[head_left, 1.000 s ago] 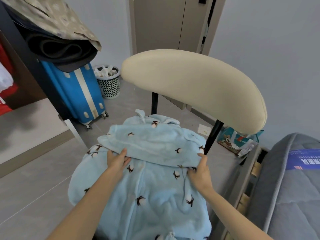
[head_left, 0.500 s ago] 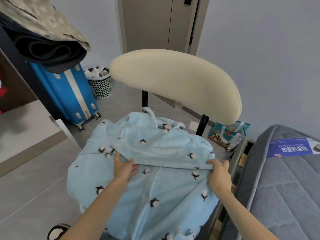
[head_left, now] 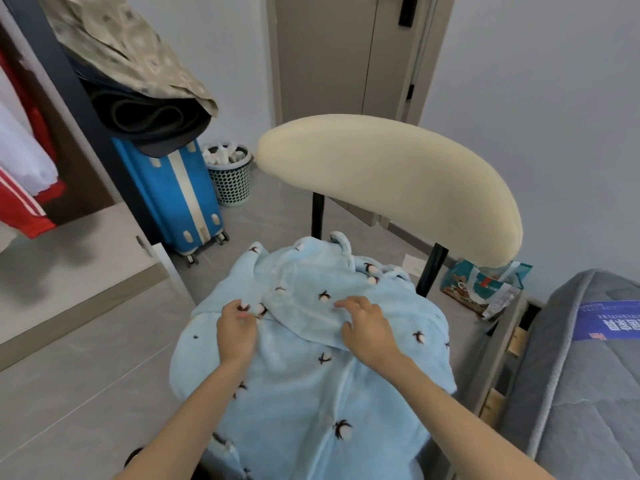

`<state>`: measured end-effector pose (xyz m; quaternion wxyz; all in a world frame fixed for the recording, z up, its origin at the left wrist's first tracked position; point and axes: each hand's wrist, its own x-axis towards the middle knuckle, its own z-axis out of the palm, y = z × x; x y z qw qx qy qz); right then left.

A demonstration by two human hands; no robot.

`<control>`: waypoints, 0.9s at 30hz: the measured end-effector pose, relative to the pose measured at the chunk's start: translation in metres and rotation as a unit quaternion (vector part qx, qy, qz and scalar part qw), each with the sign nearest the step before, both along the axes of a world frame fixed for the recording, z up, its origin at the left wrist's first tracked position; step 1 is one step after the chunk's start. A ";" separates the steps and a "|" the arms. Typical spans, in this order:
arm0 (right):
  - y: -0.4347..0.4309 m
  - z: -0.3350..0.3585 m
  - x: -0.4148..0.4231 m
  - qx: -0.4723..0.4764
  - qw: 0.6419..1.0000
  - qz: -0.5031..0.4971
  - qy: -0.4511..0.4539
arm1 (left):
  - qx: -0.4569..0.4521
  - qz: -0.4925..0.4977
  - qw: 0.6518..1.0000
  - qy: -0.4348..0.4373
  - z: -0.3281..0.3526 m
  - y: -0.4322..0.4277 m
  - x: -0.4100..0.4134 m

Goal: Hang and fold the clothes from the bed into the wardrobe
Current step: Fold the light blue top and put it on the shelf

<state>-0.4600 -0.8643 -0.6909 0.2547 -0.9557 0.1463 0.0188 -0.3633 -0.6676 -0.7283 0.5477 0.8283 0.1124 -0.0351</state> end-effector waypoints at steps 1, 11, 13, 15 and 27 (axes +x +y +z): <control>0.013 0.003 0.014 0.003 1.000 0.024 -0.013 | 0.004 -0.005 1.000 -0.007 0.001 0.009 0.004; 0.121 -0.020 0.147 -0.039 0.983 0.179 0.010 | 0.061 -0.027 0.998 -0.021 -0.020 0.077 0.037; 0.134 -0.029 0.167 -0.050 0.981 0.180 0.048 | 0.057 -0.017 0.998 -0.015 -0.027 0.083 0.041; 0.143 -0.036 0.184 -0.057 0.981 0.165 0.080 | 0.035 -0.006 0.999 -0.005 -0.033 0.088 0.045; 0.112 -0.011 0.131 0.188 0.959 0.063 -0.203 | -0.180 0.100 0.959 0.196 -0.024 0.095 0.076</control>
